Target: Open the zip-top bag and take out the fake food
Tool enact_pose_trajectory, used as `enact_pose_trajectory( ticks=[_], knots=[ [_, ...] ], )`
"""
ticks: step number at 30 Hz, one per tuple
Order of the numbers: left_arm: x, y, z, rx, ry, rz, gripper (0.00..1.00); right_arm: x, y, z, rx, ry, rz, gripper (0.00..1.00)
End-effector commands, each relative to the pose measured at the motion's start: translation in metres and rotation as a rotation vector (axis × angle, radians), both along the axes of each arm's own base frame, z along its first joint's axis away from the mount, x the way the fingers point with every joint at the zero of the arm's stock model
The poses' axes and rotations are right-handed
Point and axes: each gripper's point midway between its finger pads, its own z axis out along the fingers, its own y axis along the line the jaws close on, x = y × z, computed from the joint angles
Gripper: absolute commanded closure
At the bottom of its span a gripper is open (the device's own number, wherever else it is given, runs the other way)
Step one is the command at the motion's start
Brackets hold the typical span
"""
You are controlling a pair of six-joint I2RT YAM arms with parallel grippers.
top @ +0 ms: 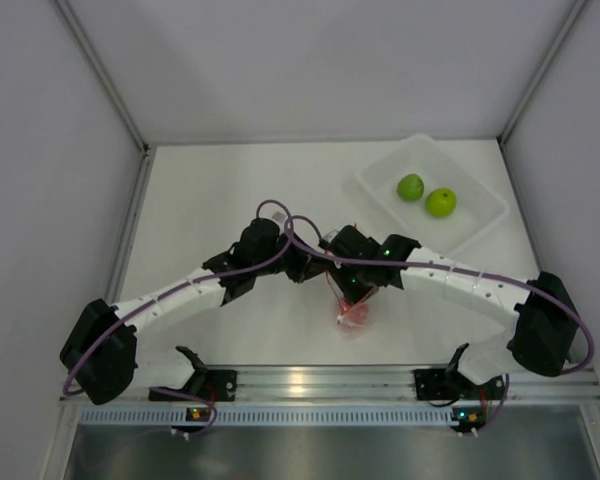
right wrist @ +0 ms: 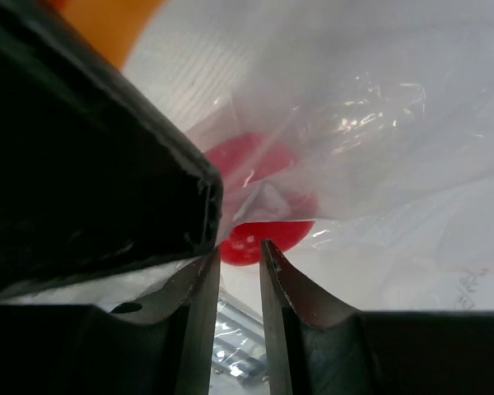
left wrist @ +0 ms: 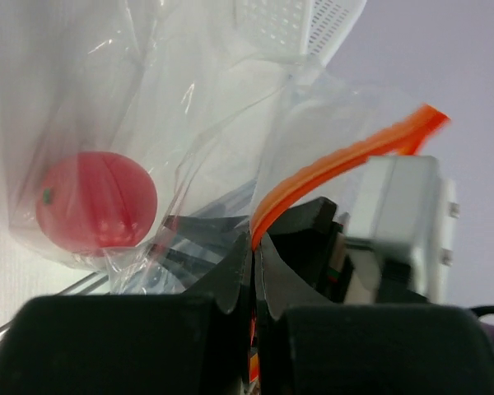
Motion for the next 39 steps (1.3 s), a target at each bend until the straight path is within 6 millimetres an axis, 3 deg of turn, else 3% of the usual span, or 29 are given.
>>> enact_pose_trajectory(
  ticks=[1,8,13,20,23,28,33,39],
  knots=[
    [0.007,0.006,0.034,-0.053,-0.148,0.027,1.0,-0.011,0.008,-0.006,0.033,0.026,0.058,0.73],
    [0.011,0.027,0.039,0.024,-0.231,0.08,1.0,-0.023,0.0,-0.025,-0.021,0.055,0.088,0.66],
    [0.011,0.036,0.029,0.082,-0.235,0.096,1.0,-0.032,0.011,-0.018,0.044,0.062,0.131,0.57],
    [0.012,0.04,0.019,0.11,-0.241,0.095,1.0,-0.041,0.013,-0.035,0.019,0.083,0.167,0.27],
    [0.014,0.041,0.02,0.115,-0.252,0.096,1.0,-0.045,0.017,-0.044,0.004,0.08,0.185,0.21],
    [0.015,0.04,0.021,0.121,-0.263,0.087,1.0,-0.031,0.032,-0.043,0.051,0.015,0.145,0.1],
    [0.015,0.04,0.016,0.139,-0.27,0.071,1.0,-0.014,0.053,-0.041,0.134,-0.062,0.113,0.08],
    [0.016,0.043,0.012,0.147,-0.268,0.074,1.0,-0.005,0.06,-0.062,0.09,-0.063,0.086,0.08]
  ],
)
